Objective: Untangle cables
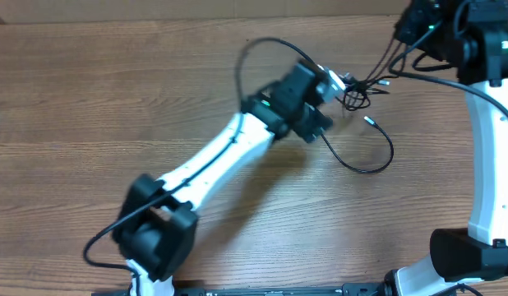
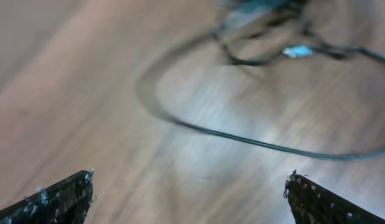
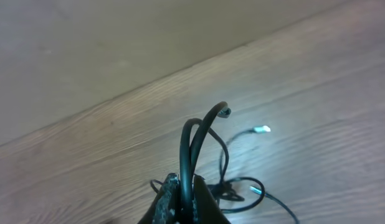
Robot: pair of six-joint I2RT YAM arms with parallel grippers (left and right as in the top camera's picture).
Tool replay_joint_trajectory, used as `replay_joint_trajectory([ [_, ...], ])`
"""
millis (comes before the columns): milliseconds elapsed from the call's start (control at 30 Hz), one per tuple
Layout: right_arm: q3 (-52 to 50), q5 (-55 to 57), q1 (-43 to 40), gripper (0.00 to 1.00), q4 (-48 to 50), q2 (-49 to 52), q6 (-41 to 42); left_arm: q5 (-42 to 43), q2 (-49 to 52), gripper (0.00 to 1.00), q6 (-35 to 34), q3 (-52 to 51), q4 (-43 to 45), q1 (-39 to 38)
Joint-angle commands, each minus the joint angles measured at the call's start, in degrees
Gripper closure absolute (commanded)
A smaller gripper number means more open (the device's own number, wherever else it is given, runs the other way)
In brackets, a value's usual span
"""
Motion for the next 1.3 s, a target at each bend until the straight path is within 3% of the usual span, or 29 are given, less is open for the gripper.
replay_joint_trajectory([
  [0, 1.62, -0.98, -1.14, 0.96, -0.94, -0.46, 0.00, 4.90, -2.25, 0.00, -2.78, 1.70, -0.11, 4.57],
  [200, 1.62, -1.81, -1.03, 0.96, -3.52, -0.46, -0.48, 13.57, -2.25, 0.01, -2.47, 1.68, 0.17, 10.51],
  [567, 1.62, -23.15, -1.05, 0.96, -4.76, -0.46, -5.77, 18.43, 0.09, 0.00, -0.57, 1.68, 6.23, 12.33],
  [733, 1.62, -27.58, -1.05, 0.96, -6.56, -0.46, -7.98, 22.08, 3.78, 0.00, -1.33, 1.68, 9.55, 13.03],
  [1000, 1.62, -22.25, 1.11, 0.96, -5.99, -0.46, -7.04, 39.41, 6.12, 0.00, -2.54, 1.86, 10.54, 14.01],
  [1167, 1.62, -10.29, 2.60, 0.96, -5.77, -0.33, -1.07, 38.69, 4.57, 0.00, -1.86, 2.34, 10.34, 12.37],
  [1267, 1.62, -6.60, 2.60, 0.96, -5.79, 0.39, 1.81, 31.50, 2.71, 0.00, 0.07, 2.34, 9.38, 10.27],
])
